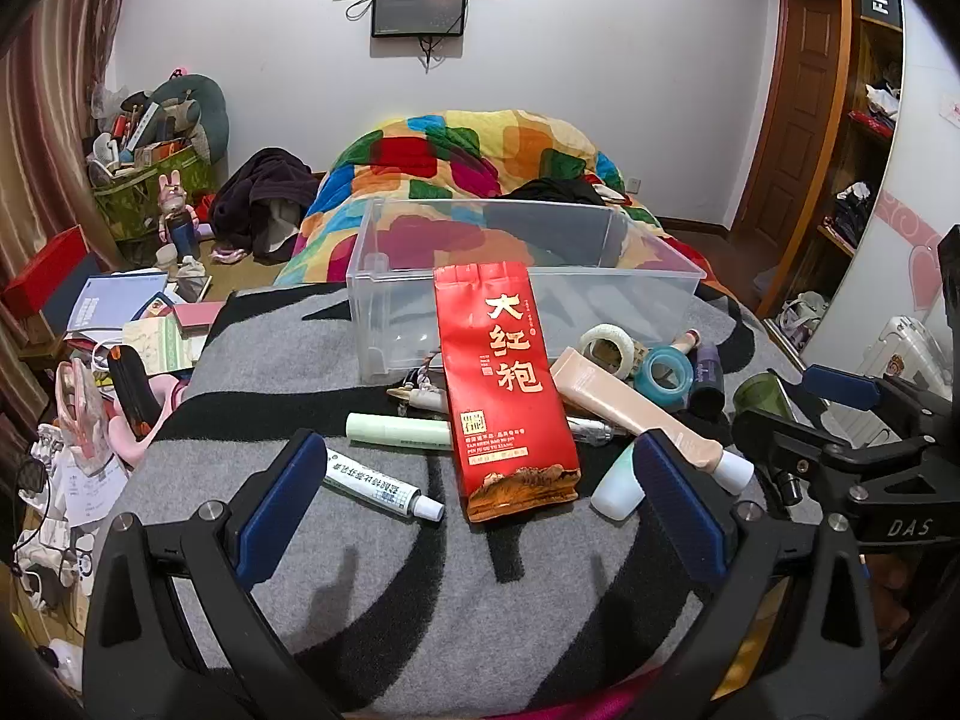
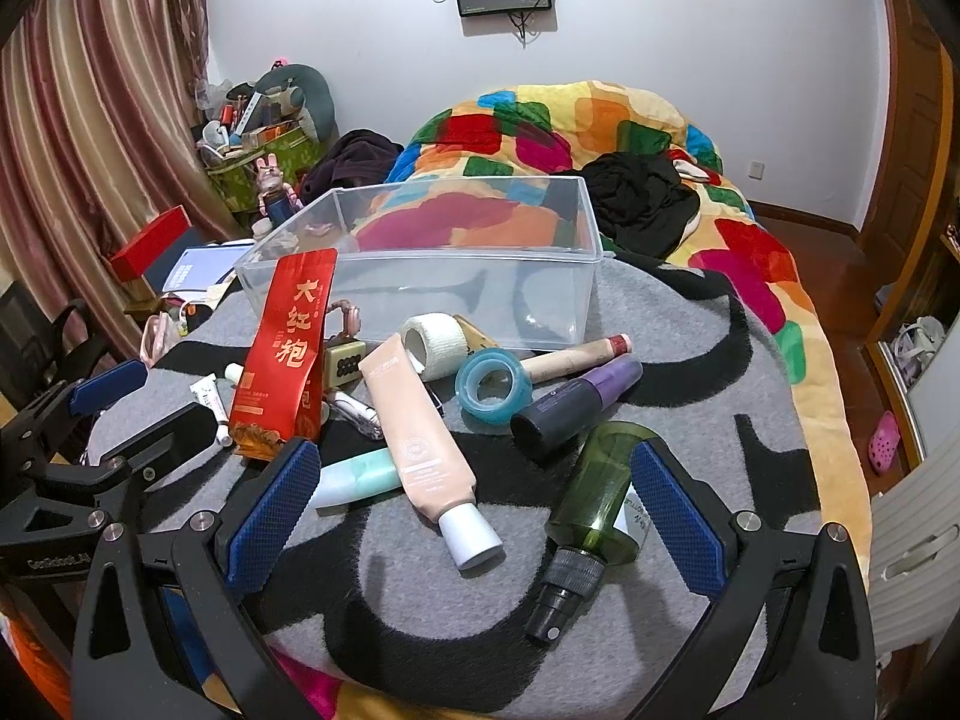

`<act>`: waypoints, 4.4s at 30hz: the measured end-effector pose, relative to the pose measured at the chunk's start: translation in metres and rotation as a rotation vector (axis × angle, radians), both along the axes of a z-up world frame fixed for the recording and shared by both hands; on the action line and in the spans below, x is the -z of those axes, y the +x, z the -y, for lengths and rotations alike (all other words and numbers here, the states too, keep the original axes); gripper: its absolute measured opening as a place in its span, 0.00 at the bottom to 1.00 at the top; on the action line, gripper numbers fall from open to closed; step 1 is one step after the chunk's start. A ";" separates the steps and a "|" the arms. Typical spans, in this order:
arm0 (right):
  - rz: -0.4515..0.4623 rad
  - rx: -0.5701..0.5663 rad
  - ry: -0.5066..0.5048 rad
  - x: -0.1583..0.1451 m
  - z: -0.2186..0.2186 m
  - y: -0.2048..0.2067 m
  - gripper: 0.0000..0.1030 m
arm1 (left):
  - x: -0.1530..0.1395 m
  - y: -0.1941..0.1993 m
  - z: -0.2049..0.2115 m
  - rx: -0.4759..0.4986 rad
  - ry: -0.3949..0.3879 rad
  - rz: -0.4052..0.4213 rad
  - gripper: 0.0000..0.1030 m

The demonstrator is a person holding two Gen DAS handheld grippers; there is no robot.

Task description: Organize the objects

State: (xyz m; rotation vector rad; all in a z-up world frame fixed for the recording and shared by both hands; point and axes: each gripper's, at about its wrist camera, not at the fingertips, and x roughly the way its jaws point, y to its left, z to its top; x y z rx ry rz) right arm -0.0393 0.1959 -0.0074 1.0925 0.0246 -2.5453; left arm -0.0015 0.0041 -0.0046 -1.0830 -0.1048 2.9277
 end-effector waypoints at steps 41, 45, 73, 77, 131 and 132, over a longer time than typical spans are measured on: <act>0.017 -0.026 -0.024 -0.001 0.007 0.001 1.00 | 0.005 -0.001 0.006 -0.004 0.009 0.030 1.00; 0.007 -0.011 -0.026 -0.001 0.005 0.000 1.00 | 0.007 -0.004 0.013 -0.017 0.030 0.035 1.00; 0.148 0.178 -0.001 0.047 -0.044 -0.023 0.41 | 0.051 -0.026 0.055 -0.202 -0.011 0.204 0.41; 0.125 0.182 -0.015 0.043 -0.047 -0.021 0.37 | 0.050 -0.022 0.062 -0.214 -0.022 0.196 0.25; 0.166 -0.096 0.092 0.007 0.055 -0.182 0.37 | -0.010 -0.141 0.042 -0.014 -0.038 0.051 0.14; 0.176 -0.100 0.096 0.010 0.057 -0.184 0.37 | -0.007 -0.143 0.041 -0.009 -0.037 0.068 0.14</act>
